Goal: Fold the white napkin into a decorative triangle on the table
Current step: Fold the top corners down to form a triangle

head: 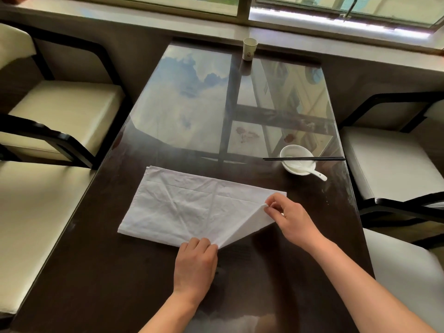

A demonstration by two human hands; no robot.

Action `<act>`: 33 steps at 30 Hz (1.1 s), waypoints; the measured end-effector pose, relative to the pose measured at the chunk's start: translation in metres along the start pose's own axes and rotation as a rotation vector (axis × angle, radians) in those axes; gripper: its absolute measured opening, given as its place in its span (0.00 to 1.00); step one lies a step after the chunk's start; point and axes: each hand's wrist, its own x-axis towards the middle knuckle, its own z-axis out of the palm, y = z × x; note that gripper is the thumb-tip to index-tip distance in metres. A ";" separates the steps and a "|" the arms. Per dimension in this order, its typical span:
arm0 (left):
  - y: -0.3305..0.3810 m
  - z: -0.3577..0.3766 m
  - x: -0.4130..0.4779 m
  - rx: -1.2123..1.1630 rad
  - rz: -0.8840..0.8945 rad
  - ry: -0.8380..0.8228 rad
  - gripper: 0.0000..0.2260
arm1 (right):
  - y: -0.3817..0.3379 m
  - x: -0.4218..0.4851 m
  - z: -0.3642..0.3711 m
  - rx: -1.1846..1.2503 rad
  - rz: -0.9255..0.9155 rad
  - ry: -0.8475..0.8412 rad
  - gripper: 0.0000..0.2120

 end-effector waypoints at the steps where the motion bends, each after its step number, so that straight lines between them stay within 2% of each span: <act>1: 0.001 -0.001 -0.001 -0.040 -0.022 0.001 0.05 | -0.002 0.004 0.001 0.000 -0.013 -0.002 0.04; 6: 0.006 -0.007 0.005 -0.222 -0.267 -0.014 0.07 | -0.021 0.041 0.009 0.004 -0.073 0.010 0.02; 10: 0.006 -0.009 0.015 -0.339 -0.469 0.022 0.02 | -0.030 0.073 0.021 -0.046 -0.066 -0.049 0.02; 17: 0.002 -0.006 0.017 -0.432 -0.530 0.020 0.14 | -0.033 0.109 0.037 -0.145 -0.065 -0.110 0.04; 25: -0.002 -0.006 0.020 -0.474 -0.648 0.019 0.08 | -0.037 0.132 0.053 -0.205 -0.097 -0.101 0.05; 29: -0.001 -0.008 0.022 -0.474 -0.681 0.042 0.04 | -0.037 0.140 0.061 -0.210 -0.118 -0.041 0.03; 33: 0.001 -0.009 0.021 -0.454 -0.663 0.046 0.05 | -0.037 0.144 0.070 -0.238 -0.113 -0.020 0.05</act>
